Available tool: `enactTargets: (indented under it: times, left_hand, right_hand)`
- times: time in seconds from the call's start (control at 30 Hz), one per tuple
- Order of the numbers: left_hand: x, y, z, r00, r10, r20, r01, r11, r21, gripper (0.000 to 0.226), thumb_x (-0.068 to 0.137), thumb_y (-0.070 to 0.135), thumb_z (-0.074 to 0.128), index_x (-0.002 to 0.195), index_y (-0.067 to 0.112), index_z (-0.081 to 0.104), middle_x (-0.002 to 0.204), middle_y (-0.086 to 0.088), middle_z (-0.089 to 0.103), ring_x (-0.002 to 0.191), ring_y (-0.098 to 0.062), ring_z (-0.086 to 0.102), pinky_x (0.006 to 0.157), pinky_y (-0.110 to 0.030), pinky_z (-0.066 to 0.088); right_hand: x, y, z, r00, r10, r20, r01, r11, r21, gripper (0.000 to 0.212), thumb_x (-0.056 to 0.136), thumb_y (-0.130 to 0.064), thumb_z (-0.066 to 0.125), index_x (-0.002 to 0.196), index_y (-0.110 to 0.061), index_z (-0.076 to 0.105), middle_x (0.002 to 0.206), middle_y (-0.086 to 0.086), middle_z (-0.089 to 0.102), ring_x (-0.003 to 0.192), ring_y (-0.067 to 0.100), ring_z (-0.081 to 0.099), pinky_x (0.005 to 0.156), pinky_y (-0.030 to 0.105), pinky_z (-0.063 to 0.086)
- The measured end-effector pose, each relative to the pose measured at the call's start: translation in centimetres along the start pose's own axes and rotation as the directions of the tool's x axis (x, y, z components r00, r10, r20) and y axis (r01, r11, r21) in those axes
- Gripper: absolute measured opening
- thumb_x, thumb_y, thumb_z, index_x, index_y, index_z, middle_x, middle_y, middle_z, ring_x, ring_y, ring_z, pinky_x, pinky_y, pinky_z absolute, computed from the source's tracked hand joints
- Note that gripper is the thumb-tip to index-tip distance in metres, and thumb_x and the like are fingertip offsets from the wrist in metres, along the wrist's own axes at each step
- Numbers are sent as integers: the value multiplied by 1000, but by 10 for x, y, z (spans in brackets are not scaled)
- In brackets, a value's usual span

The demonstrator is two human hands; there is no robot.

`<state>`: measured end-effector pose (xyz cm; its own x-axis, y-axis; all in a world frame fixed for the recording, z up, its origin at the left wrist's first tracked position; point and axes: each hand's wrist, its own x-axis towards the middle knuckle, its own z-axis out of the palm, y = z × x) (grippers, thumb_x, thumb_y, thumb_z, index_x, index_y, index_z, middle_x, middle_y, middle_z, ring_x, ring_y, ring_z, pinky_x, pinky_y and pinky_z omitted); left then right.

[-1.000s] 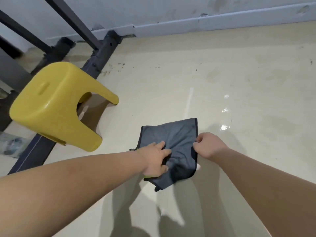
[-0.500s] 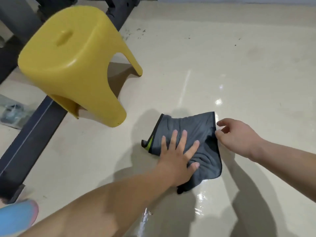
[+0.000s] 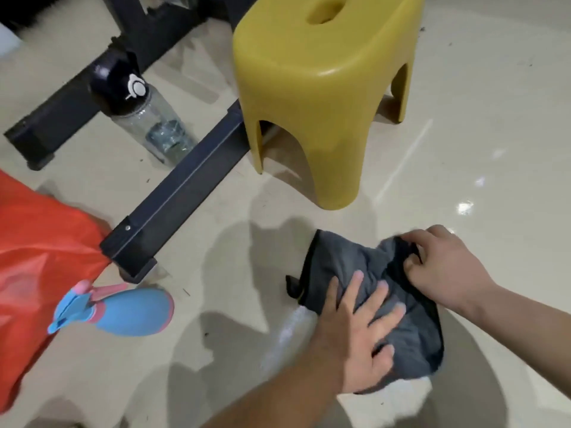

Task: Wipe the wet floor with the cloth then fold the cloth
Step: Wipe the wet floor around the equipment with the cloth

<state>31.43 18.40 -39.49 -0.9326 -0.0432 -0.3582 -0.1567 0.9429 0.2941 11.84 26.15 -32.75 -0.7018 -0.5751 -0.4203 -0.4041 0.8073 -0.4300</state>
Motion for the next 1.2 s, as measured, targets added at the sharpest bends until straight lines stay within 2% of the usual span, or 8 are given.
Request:
enactTargets:
  times: [0.1, 0.23, 0.4, 0.5, 0.63, 0.83, 1.03, 1.2]
  left_hand:
    - [-12, -53, -13, 995, 102, -25, -98, 990, 103, 70, 100, 59, 40, 164, 45, 16, 176, 5, 0, 160, -27, -16, 126, -59, -9]
    - [-14, -149, -35, 973, -189, -132, 205, 972, 114, 69, 98, 63, 35, 163, 45, 21, 176, 2, 8, 162, -29, 3, 126, -60, 9]
    - [9, -224, -76, 761, -644, -78, 645, 764, -17, 69, 101, 69, 20, 163, 49, -4, 176, -1, -13, 160, -31, -14, 127, -60, -2]
    - [24, -206, -73, 653, -755, -55, 747, 654, -118, 68, 103, 64, 14, 164, 44, -9, 175, -4, -16, 159, -38, -17, 124, -67, -3]
    - [-6, -133, -35, 700, -694, -168, 687, 719, -106, 70, 103, 62, 16, 167, 35, 5, 176, -8, -1, 160, -43, -4, 124, -69, 1]
    - [-91, -72, 20, 972, -231, -44, 235, 962, 142, 71, 102, 64, 31, 166, 34, 20, 176, -5, 10, 160, -43, -5, 120, -76, 7]
    - [-30, -91, -12, 983, -174, -59, 182, 966, 183, 72, 96, 71, 29, 163, 49, 13, 176, -1, 2, 160, -41, -5, 119, -75, 3]
    - [65, -45, -32, 890, -443, -110, 454, 883, 120, 77, 98, 68, 13, 165, 35, -8, 175, -4, -13, 158, -44, -14, 120, -74, -1]
  right_hand:
    - [3, -18, 14, 1000, -16, 0, 16, 999, -30, 40, 89, -21, 53, 128, -23, 62, 118, 3, 53, 120, 27, 50, 95, 41, 49]
    - [7, -38, 24, 998, -57, 33, 56, 998, 19, 36, 87, -25, 54, 122, -26, 63, 107, -4, 51, 104, 23, 57, 87, 41, 52]
    - [14, -60, 31, 980, -182, 87, 186, 982, -39, 40, 88, -31, 56, 127, -27, 63, 118, -5, 54, 110, 21, 57, 84, 44, 54]
    - [20, -68, 34, 973, -168, 157, 186, 977, -104, 48, 88, -37, 59, 136, -32, 55, 136, -7, 50, 124, 21, 51, 89, 43, 54]
    - [23, -74, 33, 954, -87, 287, 174, 940, -293, 41, 83, -43, 59, 124, -43, 56, 139, -10, 42, 127, 23, 41, 80, 39, 51]
    - [18, -60, 26, 965, -173, 197, 213, 956, -204, 37, 90, -27, 42, 121, -35, 60, 127, -12, 56, 113, 23, 52, 85, 38, 51]
    - [0, -14, -1, 979, -189, 79, 193, 980, -49, 38, 94, -25, 46, 127, -31, 63, 121, -9, 59, 110, 20, 60, 92, 35, 49]
    - [-39, 52, -29, 990, -92, 108, 97, 994, -50, 34, 93, -27, 51, 125, -35, 62, 118, -11, 62, 105, 16, 62, 92, 37, 52]
